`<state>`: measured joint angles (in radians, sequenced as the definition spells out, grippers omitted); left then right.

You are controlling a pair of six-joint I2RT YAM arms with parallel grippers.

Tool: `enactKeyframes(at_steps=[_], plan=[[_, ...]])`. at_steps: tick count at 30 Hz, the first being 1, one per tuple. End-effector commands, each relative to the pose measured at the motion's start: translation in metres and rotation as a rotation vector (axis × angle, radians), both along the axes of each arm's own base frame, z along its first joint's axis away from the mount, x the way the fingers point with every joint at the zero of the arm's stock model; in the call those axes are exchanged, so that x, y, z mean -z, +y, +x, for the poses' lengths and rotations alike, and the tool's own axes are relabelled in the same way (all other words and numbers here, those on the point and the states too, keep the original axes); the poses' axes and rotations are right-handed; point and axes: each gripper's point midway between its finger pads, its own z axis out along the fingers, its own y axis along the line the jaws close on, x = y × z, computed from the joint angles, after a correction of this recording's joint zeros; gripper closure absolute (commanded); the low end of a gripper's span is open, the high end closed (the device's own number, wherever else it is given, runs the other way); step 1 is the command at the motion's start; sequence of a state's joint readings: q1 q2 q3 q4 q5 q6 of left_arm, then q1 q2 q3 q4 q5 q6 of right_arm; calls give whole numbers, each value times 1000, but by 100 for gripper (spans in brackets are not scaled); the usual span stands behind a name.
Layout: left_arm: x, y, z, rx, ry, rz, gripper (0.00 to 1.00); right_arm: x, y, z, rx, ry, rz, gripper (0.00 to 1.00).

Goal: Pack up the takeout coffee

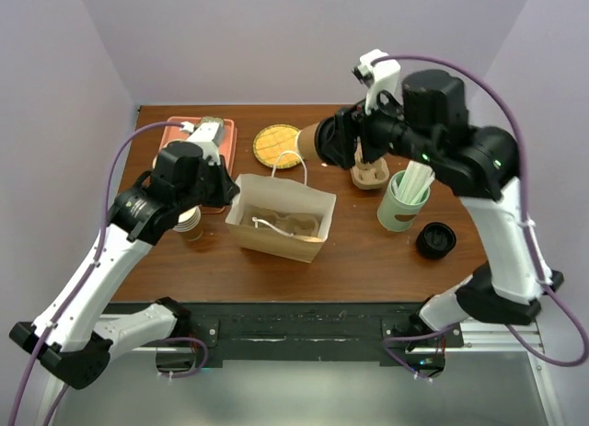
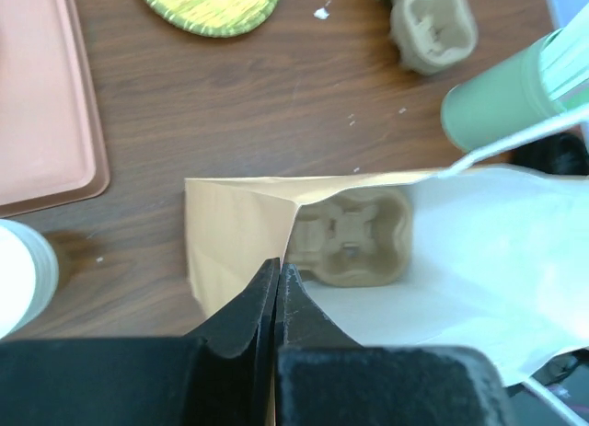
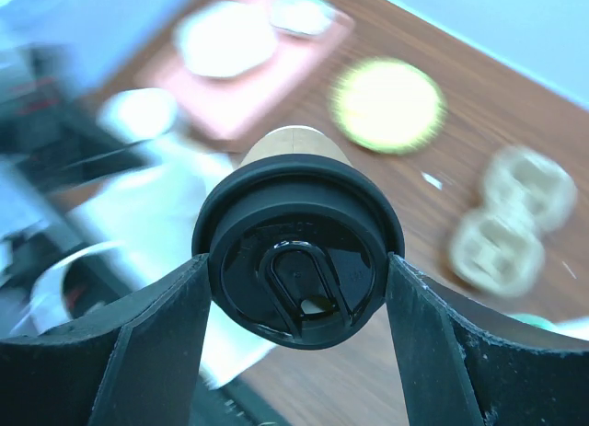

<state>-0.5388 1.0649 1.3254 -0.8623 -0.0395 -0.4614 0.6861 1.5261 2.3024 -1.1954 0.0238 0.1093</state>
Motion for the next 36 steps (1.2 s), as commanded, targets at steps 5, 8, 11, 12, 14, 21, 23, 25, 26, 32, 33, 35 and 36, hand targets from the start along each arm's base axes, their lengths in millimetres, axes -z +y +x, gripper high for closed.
enactKeyframes(at_steps=[5,8,11,12,14,21,23,25,26,32,33,35,36], plan=[[-21,-12,3,-39,-35,-157,100,-30,39,-89,-376,-108,120,57],[-18,-10,1,-45,-14,-145,100,-42,43,-99,-423,-146,172,57],[-14,-9,-2,-51,4,-146,100,-51,48,-103,-450,-163,202,57],[-12,-9,-3,-48,12,-145,100,-53,52,-103,-461,-168,213,57],[-10,-9,-4,-47,16,-141,100,-51,59,-105,-487,-160,214,58],[-13,-16,-5,35,-60,-152,100,-22,74,-101,-519,-143,74,58],[-11,-15,-5,29,-51,-151,100,-26,80,-104,-541,-159,58,58],[-6,-15,-6,26,-35,-152,100,-29,81,-104,-531,-172,56,58],[-6,-16,-7,26,-38,-158,100,-28,82,-103,-526,-183,46,58],[-18,-16,-12,71,-135,-185,100,5,85,-86,-487,-182,-90,59],[-22,-18,-13,97,-183,-201,100,11,83,-82,-469,-181,-123,59],[-25,-26,-18,182,-237,-212,100,22,80,-74,-446,-193,-191,59],[-26,-26,-19,194,-268,-221,100,29,78,-71,-437,-189,-229,59]])
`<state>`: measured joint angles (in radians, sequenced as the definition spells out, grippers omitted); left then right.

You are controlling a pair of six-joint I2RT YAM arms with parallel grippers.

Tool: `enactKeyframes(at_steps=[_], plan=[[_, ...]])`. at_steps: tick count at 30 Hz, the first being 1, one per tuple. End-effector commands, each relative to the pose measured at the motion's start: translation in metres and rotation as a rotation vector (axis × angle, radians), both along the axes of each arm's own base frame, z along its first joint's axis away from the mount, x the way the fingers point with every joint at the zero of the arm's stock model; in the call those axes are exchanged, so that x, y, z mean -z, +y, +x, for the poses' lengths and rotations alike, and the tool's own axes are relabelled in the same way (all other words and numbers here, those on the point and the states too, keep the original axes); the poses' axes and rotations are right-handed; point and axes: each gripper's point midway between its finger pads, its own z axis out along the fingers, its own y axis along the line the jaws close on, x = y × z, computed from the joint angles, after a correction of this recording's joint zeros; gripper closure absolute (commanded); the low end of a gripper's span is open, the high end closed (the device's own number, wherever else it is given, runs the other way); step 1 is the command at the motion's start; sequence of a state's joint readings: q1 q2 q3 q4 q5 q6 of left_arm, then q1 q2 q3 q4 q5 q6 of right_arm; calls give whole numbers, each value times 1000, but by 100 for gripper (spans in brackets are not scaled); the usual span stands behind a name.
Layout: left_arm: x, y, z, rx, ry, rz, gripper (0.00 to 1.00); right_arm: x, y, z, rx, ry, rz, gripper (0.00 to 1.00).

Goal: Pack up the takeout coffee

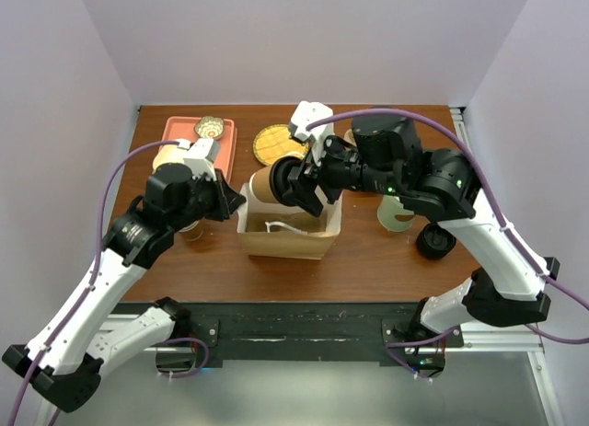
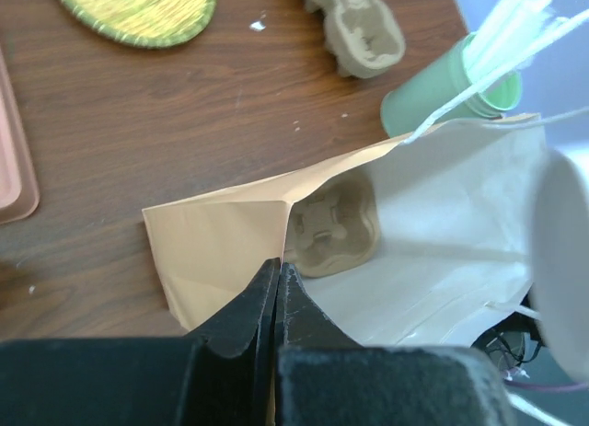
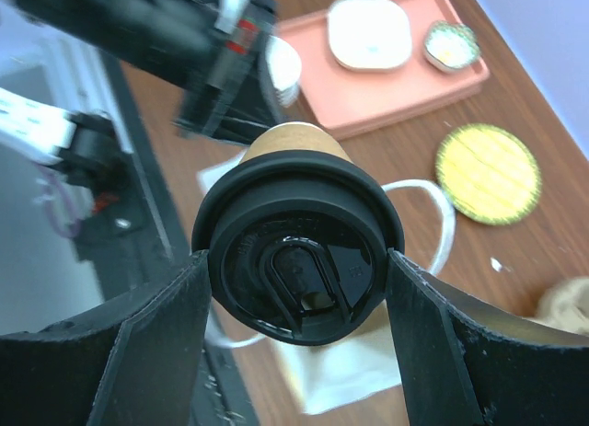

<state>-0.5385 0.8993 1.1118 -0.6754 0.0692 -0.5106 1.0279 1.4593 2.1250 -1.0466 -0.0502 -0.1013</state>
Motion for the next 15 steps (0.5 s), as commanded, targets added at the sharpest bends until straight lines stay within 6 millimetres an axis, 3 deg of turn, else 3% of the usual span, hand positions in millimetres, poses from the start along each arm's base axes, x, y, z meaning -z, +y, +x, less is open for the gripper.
enactKeyframes(at_steps=[1,6,10,14,15], plan=[[-32,-13,0,109,-209,-71,100,23,-10,17,60,-82,-156,59],[-39,-14,-4,122,-268,-113,100,58,-6,6,38,-105,-295,60],[-31,-13,-6,111,-244,-118,100,75,-1,-10,39,-146,-375,60],[-26,-15,-11,131,-267,-141,100,88,1,-8,80,-199,-431,59],[-34,-13,-13,132,-312,-161,100,87,4,-6,87,-212,-420,58]])
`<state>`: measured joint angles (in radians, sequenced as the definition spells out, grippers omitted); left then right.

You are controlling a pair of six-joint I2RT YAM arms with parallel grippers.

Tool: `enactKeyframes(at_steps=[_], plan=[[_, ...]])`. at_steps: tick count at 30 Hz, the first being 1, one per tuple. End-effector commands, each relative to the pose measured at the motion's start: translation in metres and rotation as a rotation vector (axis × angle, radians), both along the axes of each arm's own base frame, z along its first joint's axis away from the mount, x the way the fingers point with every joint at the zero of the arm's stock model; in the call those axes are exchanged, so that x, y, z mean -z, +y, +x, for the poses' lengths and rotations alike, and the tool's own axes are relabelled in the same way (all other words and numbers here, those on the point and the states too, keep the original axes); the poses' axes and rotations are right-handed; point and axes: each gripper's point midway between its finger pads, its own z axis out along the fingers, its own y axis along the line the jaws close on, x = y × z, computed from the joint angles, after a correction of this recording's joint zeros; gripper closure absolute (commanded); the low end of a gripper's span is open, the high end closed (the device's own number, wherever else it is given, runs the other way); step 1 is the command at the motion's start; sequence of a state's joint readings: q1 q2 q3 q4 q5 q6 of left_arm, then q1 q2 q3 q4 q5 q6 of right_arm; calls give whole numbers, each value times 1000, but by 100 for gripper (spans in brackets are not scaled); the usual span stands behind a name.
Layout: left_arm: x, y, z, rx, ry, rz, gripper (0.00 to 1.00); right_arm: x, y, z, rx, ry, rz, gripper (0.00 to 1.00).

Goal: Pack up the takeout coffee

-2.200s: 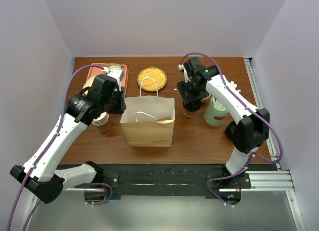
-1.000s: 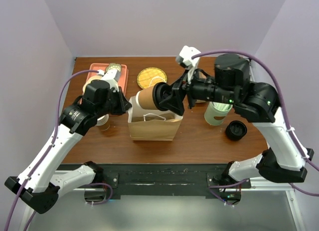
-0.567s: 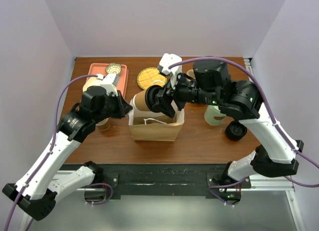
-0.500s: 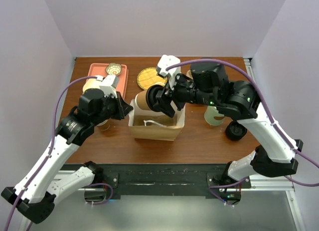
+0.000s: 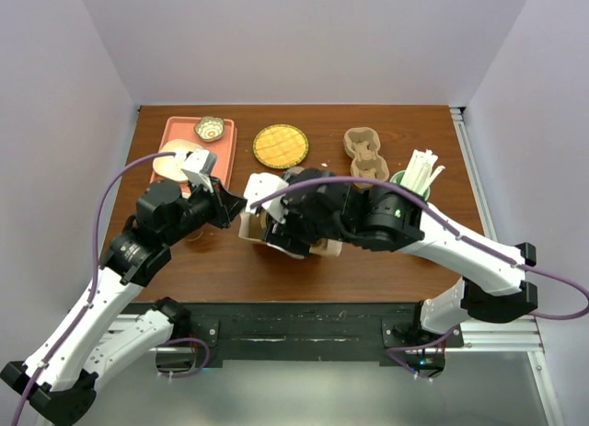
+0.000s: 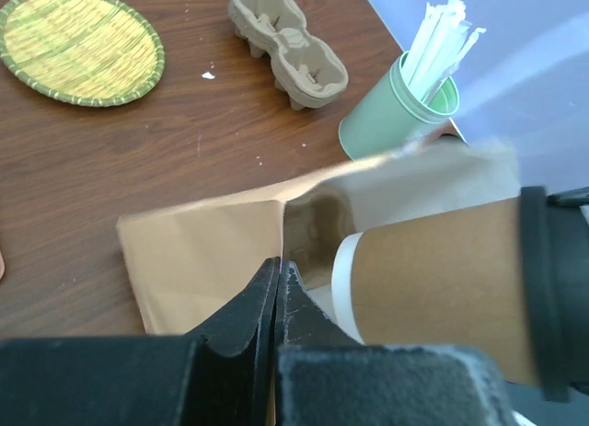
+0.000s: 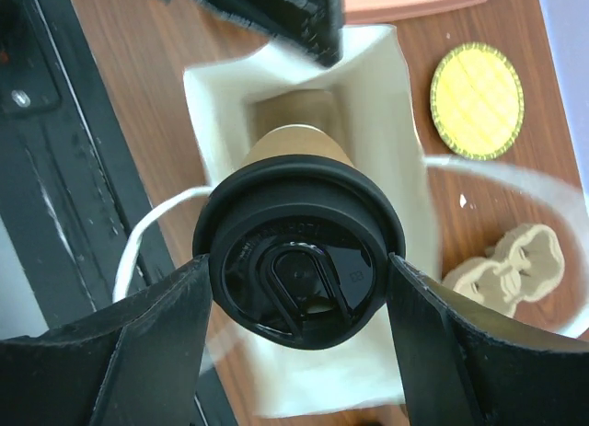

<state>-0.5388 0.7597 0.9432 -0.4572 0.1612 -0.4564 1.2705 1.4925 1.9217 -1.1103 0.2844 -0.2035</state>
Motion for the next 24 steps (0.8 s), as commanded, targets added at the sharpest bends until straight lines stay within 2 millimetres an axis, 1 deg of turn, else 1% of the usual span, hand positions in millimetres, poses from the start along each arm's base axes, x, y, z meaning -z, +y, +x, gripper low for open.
enactKeyframes(at_steps=[1,3,4,5,6,7,9,10,11,12,16,17,18,19,20,21,22,23,24], plan=[[-24,-3,-3,31,-148,-76,100,-4,-6,18,65,-128,-35,58],[-24,-2,-3,43,-178,-49,100,-6,0,21,56,-144,-32,57],[-24,-3,-4,61,-183,-42,100,-12,1,22,47,-158,-32,57],[-26,-3,-5,66,-197,-37,100,-7,4,24,42,-161,-57,58],[-24,-3,-3,65,-198,-25,100,-6,4,26,53,-169,-66,58],[-25,-2,-3,63,-200,-21,100,1,3,27,53,-166,-87,58],[-27,-2,-4,65,-207,-18,100,10,1,25,62,-159,-91,59],[-28,0,-4,58,-209,-19,100,27,-1,21,63,-139,-119,58],[-30,1,-7,56,-223,-30,100,30,1,20,62,-140,-102,58],[-32,2,-9,55,-233,-41,100,39,-6,18,66,-142,-117,58],[-33,5,-19,65,-272,-66,100,51,-9,16,63,-153,-129,59],[-30,5,-20,72,-276,-68,100,52,-8,18,61,-158,-125,59],[-26,2,-22,89,-268,-70,100,60,-8,17,53,-156,-141,58],[-23,2,-22,94,-262,-66,100,62,-7,17,52,-159,-142,58],[-16,2,-22,96,-250,-62,100,64,-5,18,51,-162,-138,58],[-13,2,-22,90,-242,-65,100,73,-5,18,49,-158,-152,58],[-12,3,-21,82,-244,-66,100,75,-6,20,43,-173,-156,57],[-10,4,-19,70,-238,-61,100,74,1,23,37,-197,-128,57],[-9,6,-16,53,-233,-51,100,81,2,23,19,-201,-146,57]])
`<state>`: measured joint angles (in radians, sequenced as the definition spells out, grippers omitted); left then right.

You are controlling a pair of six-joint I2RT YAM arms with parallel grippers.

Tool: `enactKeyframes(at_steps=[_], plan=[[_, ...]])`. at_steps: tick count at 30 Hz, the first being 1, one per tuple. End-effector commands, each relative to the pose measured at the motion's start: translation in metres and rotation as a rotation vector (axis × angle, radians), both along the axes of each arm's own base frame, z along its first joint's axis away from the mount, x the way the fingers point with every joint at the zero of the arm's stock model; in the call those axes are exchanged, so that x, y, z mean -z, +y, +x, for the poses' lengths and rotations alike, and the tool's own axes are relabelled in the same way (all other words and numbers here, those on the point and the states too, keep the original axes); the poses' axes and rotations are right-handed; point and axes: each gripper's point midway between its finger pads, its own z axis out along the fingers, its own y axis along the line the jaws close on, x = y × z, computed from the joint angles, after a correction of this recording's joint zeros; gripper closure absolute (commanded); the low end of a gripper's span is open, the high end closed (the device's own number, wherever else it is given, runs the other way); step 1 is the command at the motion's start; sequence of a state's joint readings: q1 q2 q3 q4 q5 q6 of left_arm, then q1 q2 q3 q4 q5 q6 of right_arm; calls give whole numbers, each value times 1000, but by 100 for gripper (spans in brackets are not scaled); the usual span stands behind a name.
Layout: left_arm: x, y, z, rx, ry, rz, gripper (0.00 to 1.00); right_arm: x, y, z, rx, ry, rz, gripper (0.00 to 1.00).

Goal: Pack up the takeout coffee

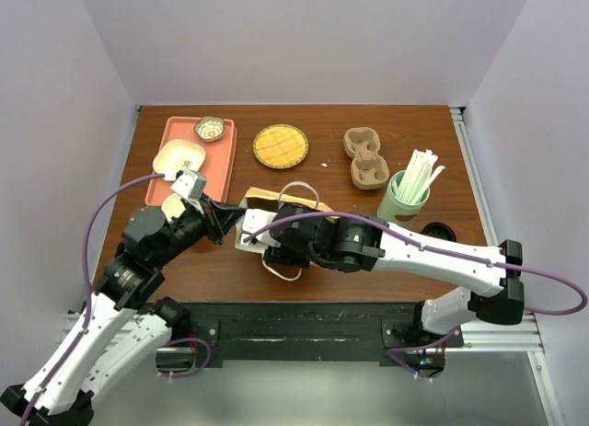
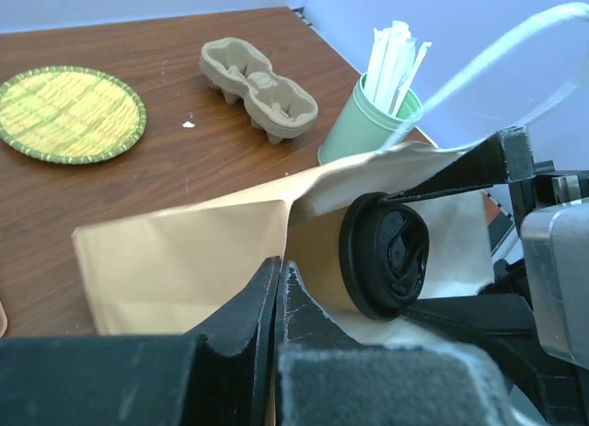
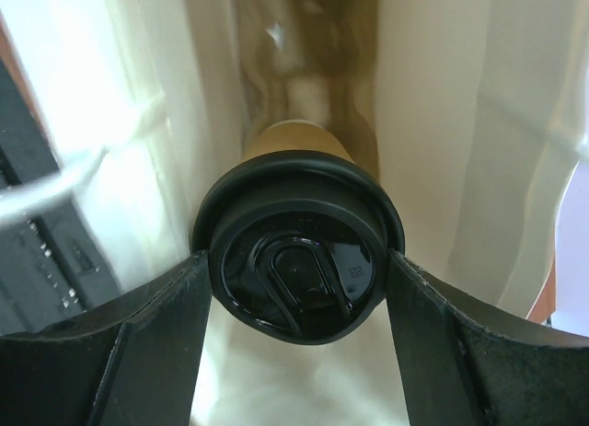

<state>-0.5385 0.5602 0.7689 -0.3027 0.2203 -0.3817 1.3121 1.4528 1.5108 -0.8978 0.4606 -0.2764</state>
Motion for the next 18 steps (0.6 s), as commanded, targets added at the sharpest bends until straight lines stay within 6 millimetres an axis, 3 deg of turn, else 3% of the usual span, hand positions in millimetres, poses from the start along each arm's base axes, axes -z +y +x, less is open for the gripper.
enactKeyframes(at_steps=[1,8,18], plan=[[-5,0,8,-16,-32,1,100,-9,12,13,-37,-91,49,57],[6,-8,13,20,-7,38,100,-1,7,40,1,-76,88,57],[9,-3,8,23,-15,85,100,37,1,36,-11,-7,9,58]])
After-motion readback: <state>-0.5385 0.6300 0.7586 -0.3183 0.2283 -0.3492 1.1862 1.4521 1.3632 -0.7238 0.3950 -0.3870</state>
